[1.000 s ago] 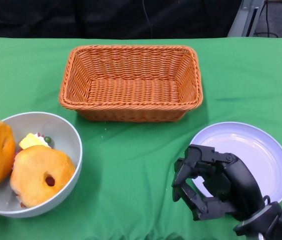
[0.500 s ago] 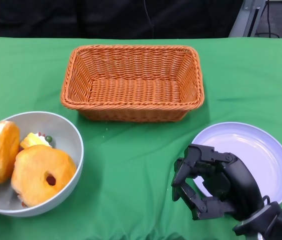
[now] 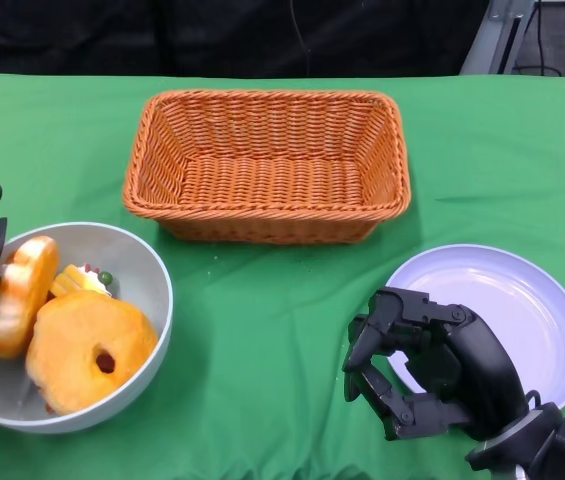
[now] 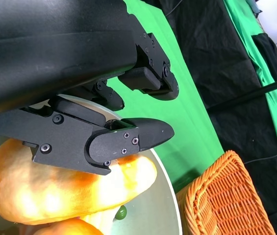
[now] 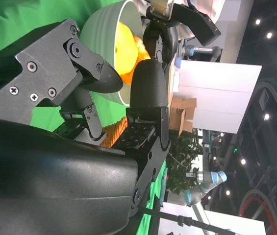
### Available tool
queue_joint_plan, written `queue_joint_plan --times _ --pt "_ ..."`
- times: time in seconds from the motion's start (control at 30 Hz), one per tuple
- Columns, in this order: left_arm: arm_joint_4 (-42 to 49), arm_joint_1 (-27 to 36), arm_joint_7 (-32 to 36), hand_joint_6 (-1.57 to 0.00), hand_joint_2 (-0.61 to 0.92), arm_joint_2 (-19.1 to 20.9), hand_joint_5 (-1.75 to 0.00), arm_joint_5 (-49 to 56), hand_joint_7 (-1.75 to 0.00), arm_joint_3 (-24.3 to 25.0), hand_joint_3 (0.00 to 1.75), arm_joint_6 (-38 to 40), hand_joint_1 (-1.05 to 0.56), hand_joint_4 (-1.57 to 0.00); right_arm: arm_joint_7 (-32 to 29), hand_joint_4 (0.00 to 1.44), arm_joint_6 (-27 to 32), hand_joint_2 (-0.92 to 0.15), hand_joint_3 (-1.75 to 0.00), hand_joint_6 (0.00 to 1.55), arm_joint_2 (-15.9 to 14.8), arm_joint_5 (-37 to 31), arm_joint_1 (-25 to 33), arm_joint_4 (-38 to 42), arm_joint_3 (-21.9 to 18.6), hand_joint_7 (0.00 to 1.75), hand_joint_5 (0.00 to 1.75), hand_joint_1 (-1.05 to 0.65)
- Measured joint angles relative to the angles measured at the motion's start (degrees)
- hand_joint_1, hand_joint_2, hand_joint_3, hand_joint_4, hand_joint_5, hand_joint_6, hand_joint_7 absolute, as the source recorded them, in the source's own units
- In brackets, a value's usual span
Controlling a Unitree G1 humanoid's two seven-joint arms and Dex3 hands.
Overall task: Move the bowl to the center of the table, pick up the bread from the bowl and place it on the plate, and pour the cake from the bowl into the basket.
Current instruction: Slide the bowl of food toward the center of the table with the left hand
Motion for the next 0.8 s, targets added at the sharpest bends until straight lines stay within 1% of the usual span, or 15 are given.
queue_joint_plan --times 0.43,0.6,0.8 --pt "-7.1 2.4 -1.1 -0.52 0.92 -1.9 -0.01 -0.1 0.0 -0.7 0.61 3.7 -0.51 -0.68 -0.7 0.84 -0.2 -0.45 -1.2 0.78 0.0 -0.3 0.0 -0.4 0.1 1.29 1.62 -0.03" --pt "-9.1 3.3 -1.1 -0.51 0.92 -2.2 0.0 -0.1 0.0 -1.1 0.6 4.8 -0.51 -0.66 -0.7 0.83 -0.2 -0.46 -1.16 0.78 0.0 -0.3 0.0 -0.4 0.1 1.28 1.63 -0.04" --pt "-11.7 4.0 -0.4 -0.48 0.92 -3.2 0.0 0.1 0.0 -1.6 0.59 6.4 -0.54 -0.62 -0.8 0.84 -0.2 -0.45 -1.19 0.79 0.0 -0.4 0.0 -0.4 0.2 1.28 1.62 -0.03"
